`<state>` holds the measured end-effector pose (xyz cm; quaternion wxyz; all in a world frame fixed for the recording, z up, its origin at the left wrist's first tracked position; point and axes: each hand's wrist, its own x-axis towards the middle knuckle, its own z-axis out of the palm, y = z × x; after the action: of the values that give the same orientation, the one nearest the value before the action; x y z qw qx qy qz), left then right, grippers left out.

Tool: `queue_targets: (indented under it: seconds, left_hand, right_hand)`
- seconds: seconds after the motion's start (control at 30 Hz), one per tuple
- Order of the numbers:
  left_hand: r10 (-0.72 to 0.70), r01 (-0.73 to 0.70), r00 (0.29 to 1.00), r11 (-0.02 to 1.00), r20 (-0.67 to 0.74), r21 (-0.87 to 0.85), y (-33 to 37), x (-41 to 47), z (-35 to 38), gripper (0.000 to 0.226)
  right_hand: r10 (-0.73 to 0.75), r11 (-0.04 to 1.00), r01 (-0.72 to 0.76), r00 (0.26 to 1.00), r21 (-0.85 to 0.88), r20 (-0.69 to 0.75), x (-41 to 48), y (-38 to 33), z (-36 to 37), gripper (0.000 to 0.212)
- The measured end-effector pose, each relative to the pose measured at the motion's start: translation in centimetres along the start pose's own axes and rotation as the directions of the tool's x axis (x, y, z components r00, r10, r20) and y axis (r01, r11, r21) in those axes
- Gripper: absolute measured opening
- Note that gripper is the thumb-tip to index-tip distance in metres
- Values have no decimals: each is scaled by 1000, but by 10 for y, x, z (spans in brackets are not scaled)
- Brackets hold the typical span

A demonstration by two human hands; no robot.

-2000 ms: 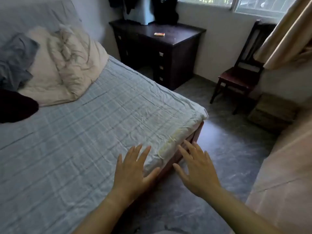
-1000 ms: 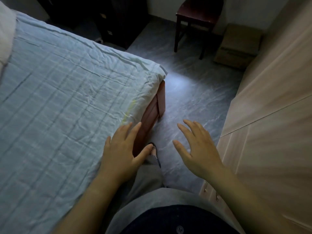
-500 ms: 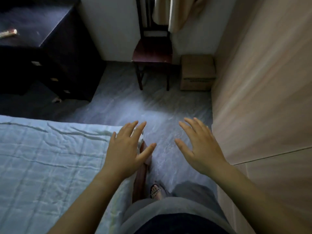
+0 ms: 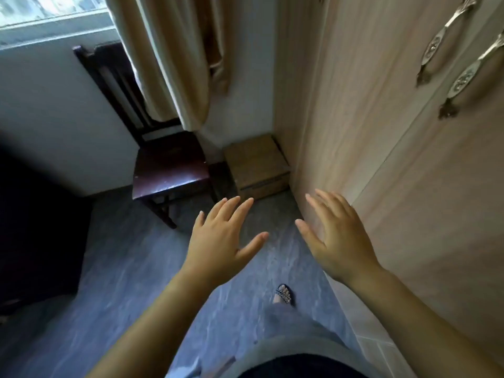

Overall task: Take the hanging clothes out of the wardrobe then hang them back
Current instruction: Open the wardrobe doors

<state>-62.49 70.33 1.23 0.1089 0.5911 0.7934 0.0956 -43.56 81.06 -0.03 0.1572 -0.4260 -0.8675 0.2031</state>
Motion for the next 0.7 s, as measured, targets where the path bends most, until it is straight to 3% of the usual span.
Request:
queue_targets:
  seconds: [0.23, 0.4, 0.53, 0.7]
  left_hand:
    - [271, -271, 962, 963, 17, 8, 28, 184, -43, 85]
    - [535, -538, 842, 843, 75, 20, 71, 284, -60, 86]
    - [797, -796, 602, 604, 57, -37, 110, 348, -65, 79]
    - [972, -989, 145, 138, -187, -50, 139, 398, -71, 64]
  right_hand:
    - [102, 991, -118, 970, -60, -223, 117, 24, -52, 60]
    - [232, 956, -284, 887, -74, -399, 139, 36, -64, 58]
    - [350, 890, -455, 720, -27, -599, 154, 38, -64, 54]
    - [394, 767, -641, 416, 43, -820, 166, 19, -66, 43]
